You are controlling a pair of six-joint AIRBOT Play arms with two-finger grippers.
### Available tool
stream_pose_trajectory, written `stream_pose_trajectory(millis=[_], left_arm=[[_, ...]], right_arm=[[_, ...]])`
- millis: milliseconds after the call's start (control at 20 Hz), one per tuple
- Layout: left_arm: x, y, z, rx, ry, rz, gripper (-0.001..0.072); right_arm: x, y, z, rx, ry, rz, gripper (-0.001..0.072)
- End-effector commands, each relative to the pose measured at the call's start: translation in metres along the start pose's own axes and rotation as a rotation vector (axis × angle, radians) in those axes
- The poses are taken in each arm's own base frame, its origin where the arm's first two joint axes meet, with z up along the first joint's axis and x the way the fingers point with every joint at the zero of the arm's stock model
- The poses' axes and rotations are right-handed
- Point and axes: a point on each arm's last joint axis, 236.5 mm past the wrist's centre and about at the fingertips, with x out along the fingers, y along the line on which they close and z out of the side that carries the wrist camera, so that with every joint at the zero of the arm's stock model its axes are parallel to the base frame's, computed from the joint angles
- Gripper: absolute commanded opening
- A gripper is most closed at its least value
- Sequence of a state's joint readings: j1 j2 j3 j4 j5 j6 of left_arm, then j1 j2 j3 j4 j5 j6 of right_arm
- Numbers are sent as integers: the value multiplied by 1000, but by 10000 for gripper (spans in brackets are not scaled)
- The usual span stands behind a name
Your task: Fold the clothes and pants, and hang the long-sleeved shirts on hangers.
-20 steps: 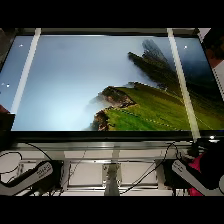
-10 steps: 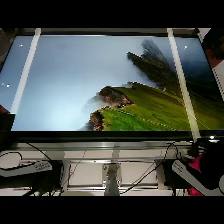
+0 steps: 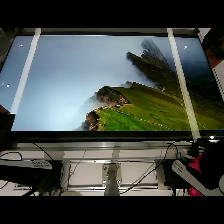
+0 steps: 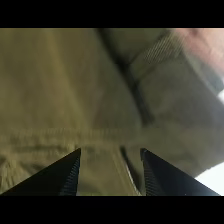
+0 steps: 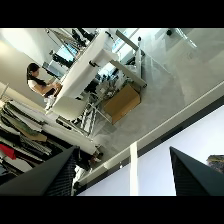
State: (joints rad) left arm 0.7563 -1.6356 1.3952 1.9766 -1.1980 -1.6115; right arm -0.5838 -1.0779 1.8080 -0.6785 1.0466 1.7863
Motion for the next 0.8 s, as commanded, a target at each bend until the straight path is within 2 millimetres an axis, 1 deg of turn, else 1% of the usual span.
stream_pose_trajectory(millis=[0, 150, 350, 400, 450, 500, 600, 650, 700, 750], left_arm=[[17, -4, 12, 44, -30, 8, 436], [24, -6, 14, 55, -30, 12, 436], [25, -7, 20, 58, -53, 13, 434], [25, -7, 21, 57, -59, 12, 397], [25, -8, 20, 56, -56, 12, 221], [25, -7, 17, 56, -43, 13, 16], [23, -7, 7, 61, -1, 15, 14], [19, -9, 5, 61, 5, 13, 14], [10, -12, 6, 56, -7, 0, 14], [-4, -17, 11, 45, -39, -21, 14]], right_arm=[[0, 0, 0, 0, 1, 1, 636], [0, 0, 0, 0, 0, 1, 636], [0, 0, 0, 0, 0, 1, 636], [0, 0, 0, 0, 1, 1, 636], [0, 0, 0, 0, 1, 1, 636], [0, 0, 0, 0, 1, 1, 636], [0, 0, 0, 0, 0, 1, 636], [0, 0, 0, 0, 1, 1, 636], [0, 0, 0, 0, 1, 1, 636], [0, 0, 0, 0, 1, 1, 636]])
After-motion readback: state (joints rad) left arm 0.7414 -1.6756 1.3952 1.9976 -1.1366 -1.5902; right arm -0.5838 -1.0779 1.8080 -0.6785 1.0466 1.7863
